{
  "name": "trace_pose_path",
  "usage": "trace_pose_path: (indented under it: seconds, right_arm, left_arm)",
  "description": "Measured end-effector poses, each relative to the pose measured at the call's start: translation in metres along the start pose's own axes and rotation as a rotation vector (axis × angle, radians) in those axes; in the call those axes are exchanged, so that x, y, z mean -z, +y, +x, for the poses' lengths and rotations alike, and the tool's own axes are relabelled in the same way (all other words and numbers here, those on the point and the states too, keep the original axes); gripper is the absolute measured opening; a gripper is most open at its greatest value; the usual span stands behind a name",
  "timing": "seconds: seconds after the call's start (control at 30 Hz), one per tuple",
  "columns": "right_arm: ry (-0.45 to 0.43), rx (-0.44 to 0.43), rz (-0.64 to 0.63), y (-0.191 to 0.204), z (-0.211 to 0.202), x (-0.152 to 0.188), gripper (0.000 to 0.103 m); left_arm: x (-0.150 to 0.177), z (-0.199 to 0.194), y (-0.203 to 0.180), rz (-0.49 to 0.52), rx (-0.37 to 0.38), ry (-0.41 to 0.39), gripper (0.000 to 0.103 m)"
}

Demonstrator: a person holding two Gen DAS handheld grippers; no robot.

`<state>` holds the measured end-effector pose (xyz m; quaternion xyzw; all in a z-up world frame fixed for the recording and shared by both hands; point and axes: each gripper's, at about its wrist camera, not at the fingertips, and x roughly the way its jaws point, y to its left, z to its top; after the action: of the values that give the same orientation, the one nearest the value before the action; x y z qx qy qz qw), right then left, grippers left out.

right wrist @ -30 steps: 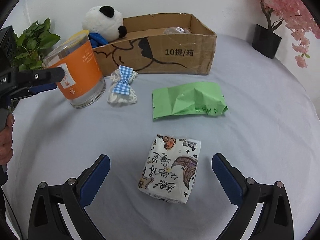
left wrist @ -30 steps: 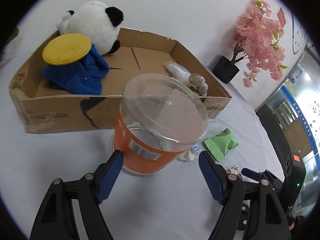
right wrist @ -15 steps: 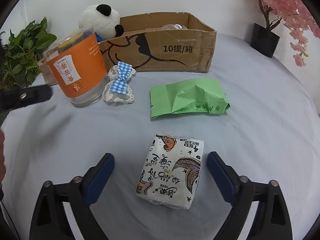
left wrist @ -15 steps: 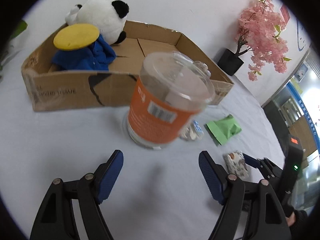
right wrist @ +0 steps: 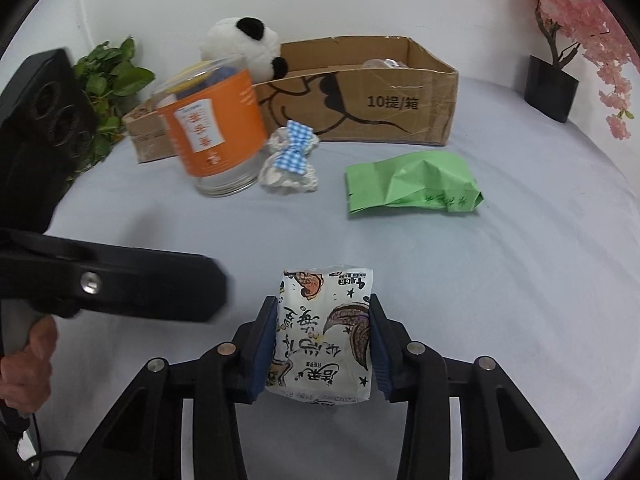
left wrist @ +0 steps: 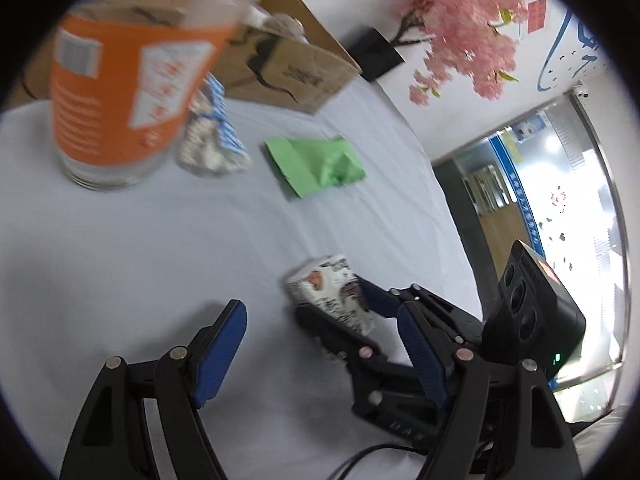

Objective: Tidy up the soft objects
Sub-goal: 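Close the right gripper on the tissue pack and lift it, then carry the tissue pack into the box and open the right gripper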

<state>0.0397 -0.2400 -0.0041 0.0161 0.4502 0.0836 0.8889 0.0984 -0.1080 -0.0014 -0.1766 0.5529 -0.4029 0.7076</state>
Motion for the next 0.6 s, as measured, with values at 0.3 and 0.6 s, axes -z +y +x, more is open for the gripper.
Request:
trace_pose_path:
  seconds: [0.3,0.6]
  right_arm:
    - [-0.056,-0.050,0.000,0.001,-0.022,0.021,0.032]
    - [-0.147,0.050,0.019,-0.022,-0.042,0.017,0.030]
  left_arm:
    - [-0.001,0.035,-0.009,-0.055,0.112,0.110,0.059]
    - [-0.029,0.063,-0.034,0.007,0.118,0.131,0.033]
